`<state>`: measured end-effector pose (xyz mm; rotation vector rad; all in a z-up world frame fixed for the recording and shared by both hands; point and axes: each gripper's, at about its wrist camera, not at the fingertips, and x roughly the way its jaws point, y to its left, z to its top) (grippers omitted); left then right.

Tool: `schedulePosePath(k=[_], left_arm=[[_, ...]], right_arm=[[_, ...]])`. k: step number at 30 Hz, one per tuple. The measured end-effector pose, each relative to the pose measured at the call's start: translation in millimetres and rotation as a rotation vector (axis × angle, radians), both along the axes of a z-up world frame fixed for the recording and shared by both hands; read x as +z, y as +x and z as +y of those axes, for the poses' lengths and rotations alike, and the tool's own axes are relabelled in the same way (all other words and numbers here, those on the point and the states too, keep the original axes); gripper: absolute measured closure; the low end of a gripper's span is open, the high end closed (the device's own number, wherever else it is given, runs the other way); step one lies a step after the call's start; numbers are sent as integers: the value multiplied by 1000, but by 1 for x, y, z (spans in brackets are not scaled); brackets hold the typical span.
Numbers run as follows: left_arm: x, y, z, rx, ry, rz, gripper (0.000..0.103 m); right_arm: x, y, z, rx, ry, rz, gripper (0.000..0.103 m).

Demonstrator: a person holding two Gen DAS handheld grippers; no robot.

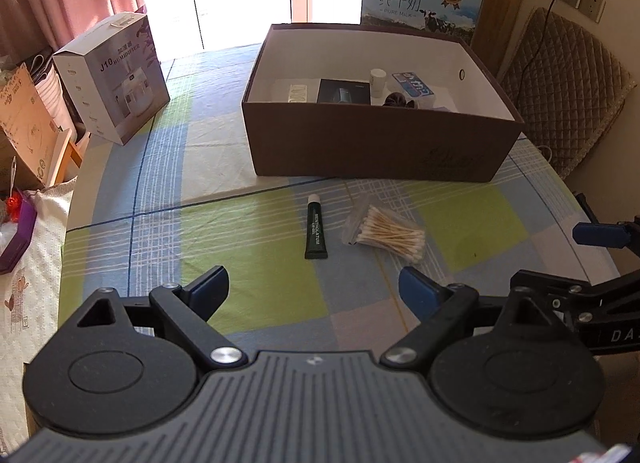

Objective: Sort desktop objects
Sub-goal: 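Withdraw both tools from the brown box back over the table, then grasp green lip gel tube with left tool while right tool grasps cotton swab bag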

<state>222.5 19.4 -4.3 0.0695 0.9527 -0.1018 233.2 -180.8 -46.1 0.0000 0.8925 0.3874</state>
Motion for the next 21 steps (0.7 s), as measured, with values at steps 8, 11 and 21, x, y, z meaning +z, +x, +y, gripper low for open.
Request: schedulePosePath(k=[8, 11, 21], left_arm=[[-11, -1, 1, -2, 7, 27, 13], [-15, -1, 2, -2, 7, 39, 13], [-27, 4, 4, 0, 1, 68, 13]], right_arm=[[-12, 0, 8, 22, -11, 34, 2], [-15, 0, 10, 25, -15, 42, 2], [-25, 6, 13, 24, -8, 54, 2]])
